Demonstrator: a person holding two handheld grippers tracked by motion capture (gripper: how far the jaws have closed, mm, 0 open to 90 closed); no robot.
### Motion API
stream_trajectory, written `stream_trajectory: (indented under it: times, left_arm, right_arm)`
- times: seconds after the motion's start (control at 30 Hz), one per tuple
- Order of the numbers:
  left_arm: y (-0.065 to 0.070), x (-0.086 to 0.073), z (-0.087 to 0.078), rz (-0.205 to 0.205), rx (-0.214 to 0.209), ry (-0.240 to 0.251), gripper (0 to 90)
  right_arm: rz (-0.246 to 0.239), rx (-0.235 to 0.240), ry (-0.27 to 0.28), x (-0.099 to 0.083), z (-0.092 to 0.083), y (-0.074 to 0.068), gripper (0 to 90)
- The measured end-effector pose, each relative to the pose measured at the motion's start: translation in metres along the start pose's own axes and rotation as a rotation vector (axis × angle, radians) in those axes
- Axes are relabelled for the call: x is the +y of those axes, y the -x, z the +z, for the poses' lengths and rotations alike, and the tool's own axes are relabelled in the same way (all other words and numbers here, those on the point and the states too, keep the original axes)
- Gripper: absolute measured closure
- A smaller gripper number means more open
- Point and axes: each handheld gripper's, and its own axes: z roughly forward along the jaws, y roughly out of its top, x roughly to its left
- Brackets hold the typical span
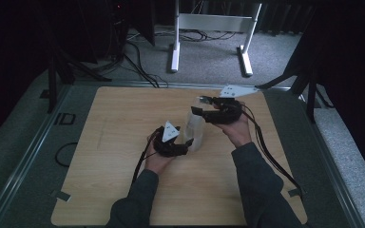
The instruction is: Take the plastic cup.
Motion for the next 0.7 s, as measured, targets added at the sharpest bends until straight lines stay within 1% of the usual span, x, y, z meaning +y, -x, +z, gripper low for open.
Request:
stream_trajectory:
  times: [0.2,0.43,0.6,0.7]
  left_arm:
    - [0.0,0.0,-0.003,-0.002,-0.002,0.004,28.6]
    - [-0.002,0.001,-0.005,-0.009,-0.004,0.01,28.5]
    - [-0.004,0.0,-0.008,-0.018,-0.008,0.011,28.4]
    - [-0.005,-0.001,-0.009,-0.022,-0.01,0.012,28.2]
  right_arm:
    - [0.015,0.011,0.017,0.003,-0.005,0.001,41.2]
    - [0.008,0.013,0.032,0.01,-0.012,-0.001,41.2]
    - [0.008,0.026,0.042,0.015,-0.016,-0.002,41.2]
    - [0.007,0.032,0.04,0.017,-0.019,-0.002,41.2]
